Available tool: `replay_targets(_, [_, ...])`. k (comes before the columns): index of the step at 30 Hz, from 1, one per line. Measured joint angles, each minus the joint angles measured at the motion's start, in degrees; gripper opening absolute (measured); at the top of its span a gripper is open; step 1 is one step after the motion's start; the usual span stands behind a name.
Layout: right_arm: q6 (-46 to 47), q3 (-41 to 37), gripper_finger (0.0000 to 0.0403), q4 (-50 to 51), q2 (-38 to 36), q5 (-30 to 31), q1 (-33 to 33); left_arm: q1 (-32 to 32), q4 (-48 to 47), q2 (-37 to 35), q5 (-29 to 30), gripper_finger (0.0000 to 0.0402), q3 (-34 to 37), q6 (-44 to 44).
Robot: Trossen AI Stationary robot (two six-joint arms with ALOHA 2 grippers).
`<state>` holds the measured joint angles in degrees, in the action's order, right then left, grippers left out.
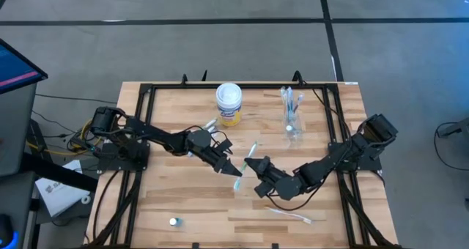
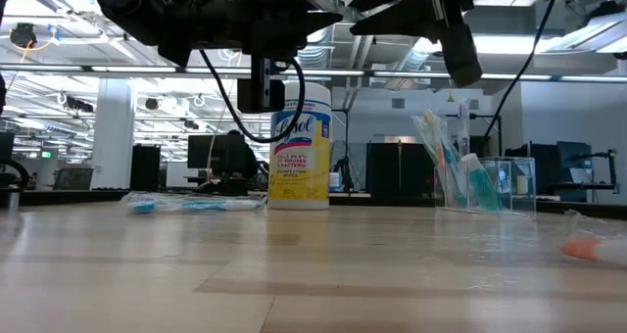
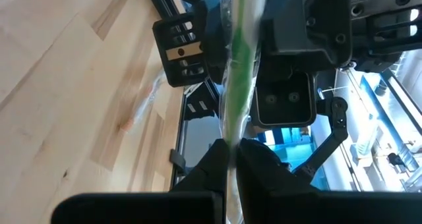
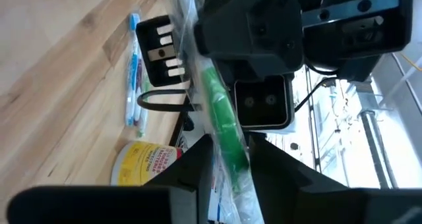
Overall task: Pick & Place toothbrushing station
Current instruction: Put the bottom green toothbrush into the transparent organizer
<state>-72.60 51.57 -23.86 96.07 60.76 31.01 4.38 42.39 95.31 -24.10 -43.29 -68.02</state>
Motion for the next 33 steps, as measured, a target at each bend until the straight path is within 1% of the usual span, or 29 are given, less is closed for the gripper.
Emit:
replay_targets(7, [0.09, 0.0, 0.0064, 0.41, 0.0, 0.88, -0.42, -0.02, -0.13, 0.0, -0.87, 0.001, 0.0, -0.15])
replay_targets(11, [-0.03, -0.08, 0.0034, 0.75, 0.0, 0.84, -0.34, 0.02, 0.0, 0.0, -1.39, 0.0016, 0.0, -0.22])
replay_targets(14, [1.63, -0.11, 0.001, 1.38, 0.02, 0.75, -0.35, 0.02, 0.15, -0.02, -1.32, 0.0026, 0.0, 0.12])
replay_targets(17, [4.31, -0.11, 0.0009, 2.5, 0.02, 0.78, -0.35, 0.02, 0.27, -0.02, -1.23, 0.0041, -0.02, 0.92])
replay_targets(22, [7.36, -0.09, 0.0004, 4.0, -0.02, 0.9, -0.06, -0.31, 0.6, -0.55, -0.98, 0.0067, -0.04, 4.96])
replay_targets(25, [8.85, -0.03, 0.0004, 3.6, -0.07, 1.16, 0.46, -0.35, 0.21, -2.3, -1.03, 0.0077, 0.07, 7.87])
replay_targets(29, [12.3, 0.11, 0.0003, 3.89, -1.09, 0.85, 1.25, -0.69, 0.2, -4.89, -0.89, 0.0081, 0.07, 12.86])
replay_targets(33, [18.37, -0.08, 0.0003, 7.78, -1.71, -1.05, 1.61, -0.7, 0.1, -8.19, 1.25, 0.0079, -0.09, 19.47])
